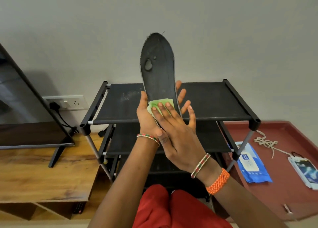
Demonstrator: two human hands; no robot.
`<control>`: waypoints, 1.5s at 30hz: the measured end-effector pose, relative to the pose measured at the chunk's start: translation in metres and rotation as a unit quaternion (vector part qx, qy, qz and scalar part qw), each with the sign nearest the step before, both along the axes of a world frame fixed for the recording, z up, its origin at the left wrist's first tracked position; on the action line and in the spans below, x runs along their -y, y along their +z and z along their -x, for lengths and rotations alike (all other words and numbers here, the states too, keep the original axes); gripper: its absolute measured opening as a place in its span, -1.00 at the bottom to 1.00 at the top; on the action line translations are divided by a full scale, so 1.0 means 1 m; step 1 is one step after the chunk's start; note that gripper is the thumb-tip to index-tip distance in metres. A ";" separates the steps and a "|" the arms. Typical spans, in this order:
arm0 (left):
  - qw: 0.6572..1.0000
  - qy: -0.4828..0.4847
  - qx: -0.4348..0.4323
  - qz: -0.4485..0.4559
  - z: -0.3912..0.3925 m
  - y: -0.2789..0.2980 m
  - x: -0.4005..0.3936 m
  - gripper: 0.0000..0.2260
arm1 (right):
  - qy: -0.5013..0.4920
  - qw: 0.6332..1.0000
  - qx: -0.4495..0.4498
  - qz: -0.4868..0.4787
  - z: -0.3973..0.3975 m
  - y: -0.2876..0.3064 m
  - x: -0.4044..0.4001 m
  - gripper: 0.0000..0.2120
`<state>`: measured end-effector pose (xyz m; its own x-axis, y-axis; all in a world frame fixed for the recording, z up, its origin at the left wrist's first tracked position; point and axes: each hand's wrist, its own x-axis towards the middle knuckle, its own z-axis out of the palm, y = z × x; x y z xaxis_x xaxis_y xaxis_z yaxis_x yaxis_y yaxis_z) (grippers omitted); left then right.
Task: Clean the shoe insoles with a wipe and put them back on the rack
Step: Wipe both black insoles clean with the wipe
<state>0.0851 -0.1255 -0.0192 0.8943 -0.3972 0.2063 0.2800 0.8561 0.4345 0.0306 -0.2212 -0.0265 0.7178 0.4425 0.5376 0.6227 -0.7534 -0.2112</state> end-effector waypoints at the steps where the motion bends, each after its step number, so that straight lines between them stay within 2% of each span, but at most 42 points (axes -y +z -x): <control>1: 1.000 0.005 -0.004 0.004 0.000 0.000 -0.001 -0.26 | 0.002 1.000 -0.002 0.001 0.001 -0.002 0.000 -0.44; 7: 0.998 0.042 -0.035 0.012 -0.014 0.004 -0.010 -0.26 | 0.016 1.000 -0.018 -0.013 0.002 -0.011 0.008 -0.45; 13: 0.998 0.007 -0.035 -0.044 -0.012 -0.003 0.008 -0.24 | -0.024 1.000 -0.008 -0.002 -0.012 -0.003 0.008 -0.44; 19: 0.997 0.063 -0.048 -0.007 -0.029 0.002 -0.010 -0.26 | 0.020 0.999 -0.024 0.025 0.000 -0.016 0.020 -0.44; 24: 0.996 -0.003 -0.057 -0.074 -0.015 -0.008 0.011 -0.21 | -0.023 0.999 -0.015 0.027 -0.021 -0.005 0.015 -0.40; 30: 0.992 0.093 -0.084 -0.024 -0.031 -0.006 -0.012 -0.27 | 0.029 0.999 -0.027 0.033 -0.008 -0.016 0.014 -0.42; 34: 0.993 0.033 -0.094 -0.071 -0.018 -0.014 0.007 -0.23 | -0.023 0.999 -0.025 0.032 -0.030 -0.010 0.010 -0.35; 36: 0.990 0.019 -0.112 -0.082 -0.014 -0.018 0.011 -0.25 | -0.037 0.998 -0.033 0.036 -0.037 -0.008 0.006 -0.32; 42: 0.986 0.118 -0.112 -0.031 -0.038 -0.011 -0.023 -0.34 | 0.025 0.998 -0.039 0.049 -0.024 -0.022 0.009 -0.41; 45: 0.990 0.068 -0.099 -0.077 -0.023 -0.008 -0.009 -0.38 | -0.005 0.999 -0.025 0.047 -0.036 -0.017 0.009 -0.41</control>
